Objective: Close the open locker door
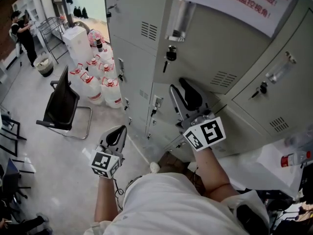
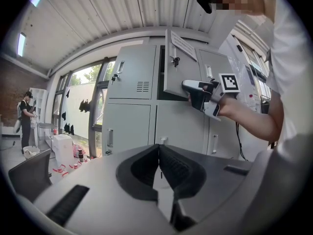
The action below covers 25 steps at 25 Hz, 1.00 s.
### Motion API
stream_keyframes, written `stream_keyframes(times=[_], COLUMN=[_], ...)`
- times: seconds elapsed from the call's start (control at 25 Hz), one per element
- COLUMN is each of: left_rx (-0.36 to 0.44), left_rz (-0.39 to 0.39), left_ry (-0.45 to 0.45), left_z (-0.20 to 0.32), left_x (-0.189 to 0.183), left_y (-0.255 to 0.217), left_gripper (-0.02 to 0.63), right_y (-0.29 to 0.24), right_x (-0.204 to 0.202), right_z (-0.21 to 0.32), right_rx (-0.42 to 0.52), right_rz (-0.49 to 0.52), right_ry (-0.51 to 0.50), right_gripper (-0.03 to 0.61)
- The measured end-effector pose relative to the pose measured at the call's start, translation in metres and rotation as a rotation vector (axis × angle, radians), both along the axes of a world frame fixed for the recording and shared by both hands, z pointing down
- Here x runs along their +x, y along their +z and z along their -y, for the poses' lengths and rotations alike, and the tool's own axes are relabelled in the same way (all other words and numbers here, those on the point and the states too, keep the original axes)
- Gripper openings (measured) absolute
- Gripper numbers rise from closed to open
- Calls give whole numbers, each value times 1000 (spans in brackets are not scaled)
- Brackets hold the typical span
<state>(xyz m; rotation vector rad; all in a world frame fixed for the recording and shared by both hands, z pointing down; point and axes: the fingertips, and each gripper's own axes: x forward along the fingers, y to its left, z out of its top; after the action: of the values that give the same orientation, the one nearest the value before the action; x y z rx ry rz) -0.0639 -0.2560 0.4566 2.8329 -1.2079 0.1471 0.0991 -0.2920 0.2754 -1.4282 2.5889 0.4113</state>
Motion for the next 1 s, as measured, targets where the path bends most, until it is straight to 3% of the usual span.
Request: stream_keyframes(times=[1.0], left_rx=[-7], left_rz=[6], left_ry=[-57], left_z=[29], left_x=[25], left_y=[1], left_gripper=[3], right_y=[-31], right_x=[46], right_z=[50], right_rx=[-8], right_rz=[43], right_ry=[21], right_gripper=[84])
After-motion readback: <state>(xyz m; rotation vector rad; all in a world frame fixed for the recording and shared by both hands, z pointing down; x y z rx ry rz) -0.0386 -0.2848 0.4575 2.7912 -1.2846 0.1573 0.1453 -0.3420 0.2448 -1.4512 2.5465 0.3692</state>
